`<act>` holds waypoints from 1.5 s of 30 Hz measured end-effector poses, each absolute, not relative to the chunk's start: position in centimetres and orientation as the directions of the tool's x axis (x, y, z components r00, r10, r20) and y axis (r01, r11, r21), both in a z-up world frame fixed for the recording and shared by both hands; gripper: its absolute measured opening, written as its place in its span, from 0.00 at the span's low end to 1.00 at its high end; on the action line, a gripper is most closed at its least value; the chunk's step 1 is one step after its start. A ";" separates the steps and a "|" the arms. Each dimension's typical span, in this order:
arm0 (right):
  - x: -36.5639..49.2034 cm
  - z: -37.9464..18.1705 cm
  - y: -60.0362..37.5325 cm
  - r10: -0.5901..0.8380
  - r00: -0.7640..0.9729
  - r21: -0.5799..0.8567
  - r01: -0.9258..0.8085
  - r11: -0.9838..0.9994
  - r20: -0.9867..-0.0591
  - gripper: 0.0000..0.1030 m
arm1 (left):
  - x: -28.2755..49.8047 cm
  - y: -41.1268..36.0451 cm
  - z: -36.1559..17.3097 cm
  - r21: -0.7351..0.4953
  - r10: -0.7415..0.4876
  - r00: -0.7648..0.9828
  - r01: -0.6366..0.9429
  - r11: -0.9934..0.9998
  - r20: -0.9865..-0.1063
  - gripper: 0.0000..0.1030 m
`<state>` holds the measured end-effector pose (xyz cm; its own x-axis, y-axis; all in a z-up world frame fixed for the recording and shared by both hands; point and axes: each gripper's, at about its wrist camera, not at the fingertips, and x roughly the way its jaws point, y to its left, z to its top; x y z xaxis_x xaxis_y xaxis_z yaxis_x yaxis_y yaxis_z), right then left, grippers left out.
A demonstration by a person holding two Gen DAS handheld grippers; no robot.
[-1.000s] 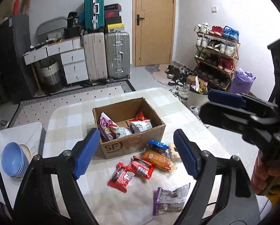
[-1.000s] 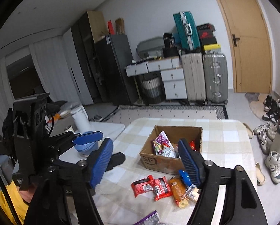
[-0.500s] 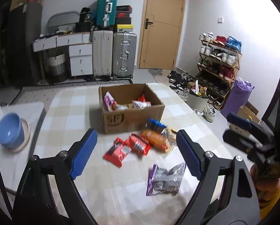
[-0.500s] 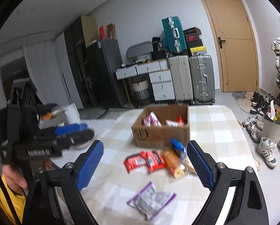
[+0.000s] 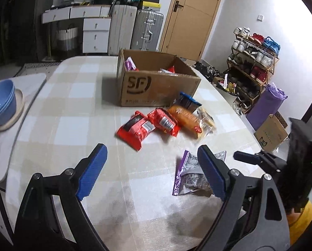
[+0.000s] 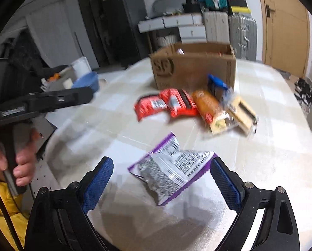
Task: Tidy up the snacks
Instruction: 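Grasp the purple-white bag on the table with the right gripper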
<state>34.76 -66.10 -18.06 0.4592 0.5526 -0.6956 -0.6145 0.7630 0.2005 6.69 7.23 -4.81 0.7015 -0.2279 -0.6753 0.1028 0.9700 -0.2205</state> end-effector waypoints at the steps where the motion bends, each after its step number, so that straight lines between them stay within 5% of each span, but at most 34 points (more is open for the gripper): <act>1: 35.2 -18.6 -66.1 0.552 0.449 0.216 -0.604 0.767 -0.703 0.93 | 6.9 7.3 -5.1 -0.222 -0.229 0.698 0.102 0.970 -0.679 0.86; 4: 36.6 -19.8 -66.1 0.556 0.410 0.278 -0.564 0.778 -0.723 0.93 | 7.4 7.4 -6.2 -0.231 -0.235 0.687 0.100 0.968 -0.688 0.98; 12: 39.0 -21.8 -67.1 0.639 0.320 0.481 -0.450 0.752 -0.699 0.92 | 8.2 8.0 -7.7 -0.264 -0.244 0.673 0.075 0.962 -0.699 0.99; 19: 39.1 -21.9 -66.6 0.625 0.328 0.455 -0.465 0.759 -0.708 0.53 | 8.8 7.9 -9.0 -0.266 -0.241 0.651 0.062 0.962 -0.720 0.99; 45: 38.4 -21.5 -67.9 0.724 0.318 0.553 -0.483 0.679 -0.612 0.29 | 10.8 7.9 -11.7 -0.231 -0.191 0.599 0.010 0.973 -0.777 0.99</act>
